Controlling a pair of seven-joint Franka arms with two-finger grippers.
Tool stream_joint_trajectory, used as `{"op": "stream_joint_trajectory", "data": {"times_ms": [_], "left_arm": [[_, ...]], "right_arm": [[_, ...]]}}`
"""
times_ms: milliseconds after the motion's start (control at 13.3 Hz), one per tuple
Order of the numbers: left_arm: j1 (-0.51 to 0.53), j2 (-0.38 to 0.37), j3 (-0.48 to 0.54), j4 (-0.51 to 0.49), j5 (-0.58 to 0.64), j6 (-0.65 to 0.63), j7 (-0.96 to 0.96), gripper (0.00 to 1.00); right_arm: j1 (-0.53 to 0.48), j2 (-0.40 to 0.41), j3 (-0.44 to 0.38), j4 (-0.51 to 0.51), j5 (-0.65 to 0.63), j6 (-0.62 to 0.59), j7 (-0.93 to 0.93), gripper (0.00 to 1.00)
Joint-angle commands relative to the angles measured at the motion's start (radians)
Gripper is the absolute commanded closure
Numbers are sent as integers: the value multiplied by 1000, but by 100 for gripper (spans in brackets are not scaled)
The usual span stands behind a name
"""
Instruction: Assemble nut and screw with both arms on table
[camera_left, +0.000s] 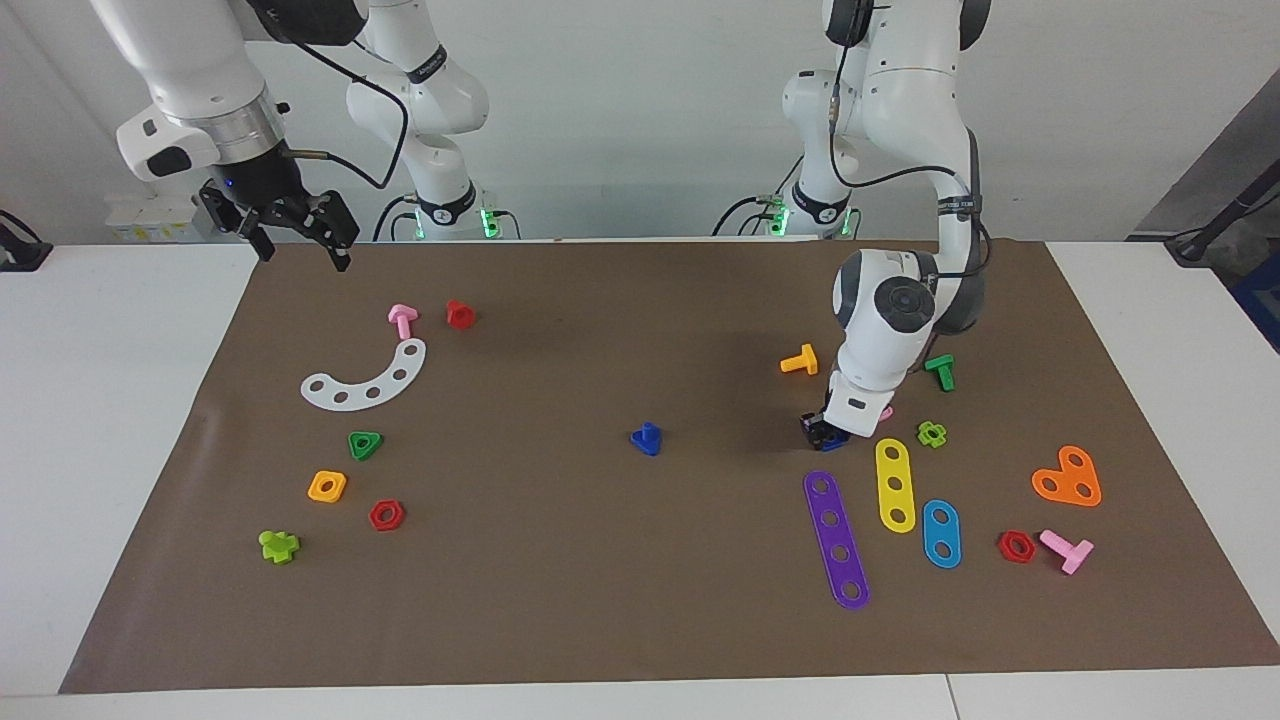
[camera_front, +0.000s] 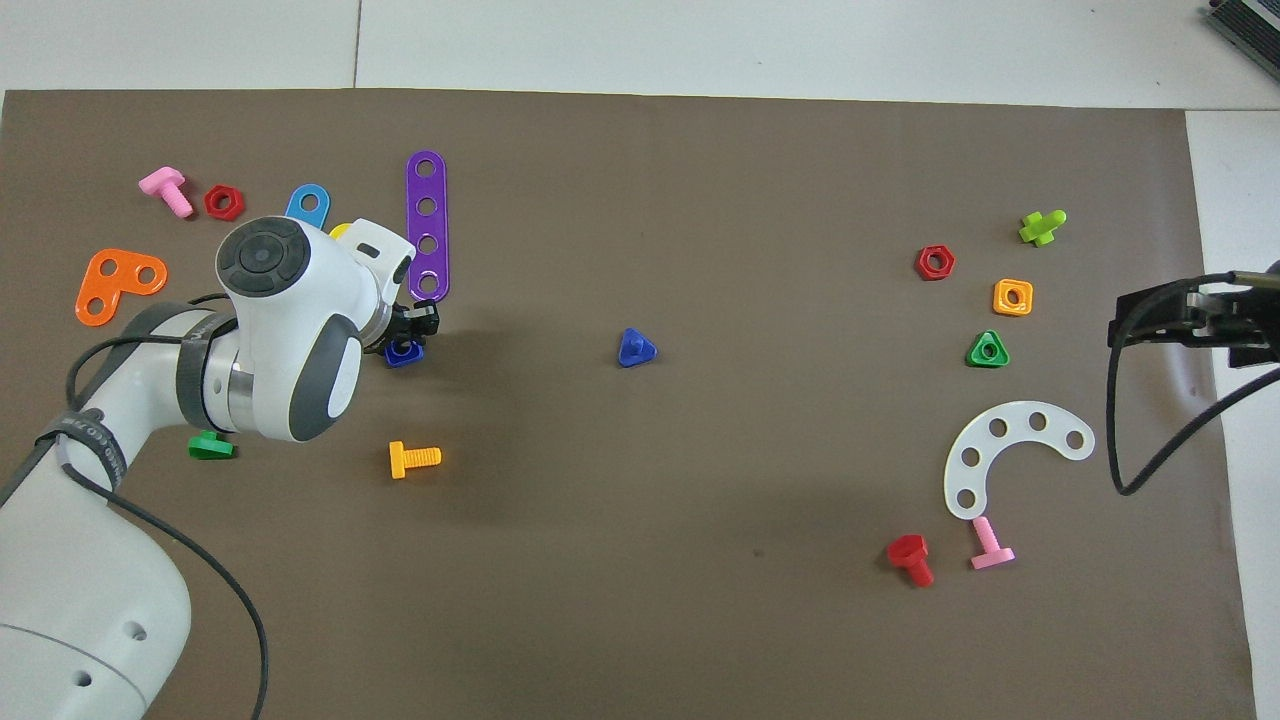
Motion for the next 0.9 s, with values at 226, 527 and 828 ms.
{"op": "stream_joint_trajectory", "data": {"times_ms": [226,527,828], "left_arm": [[-35,24,-15,150,-53,-65,18,72],[-130,67,-12,303,-101,-180,-20,72],[-213,118,-12,391,-101,-215,-100,73]], "right_arm": [[-17,-26,8,-26,14,-6,-25,0],[-17,-26,8,-26,14,-2,-23,0],[-18,-25,6,-28,14,-1,-21,0]]}}
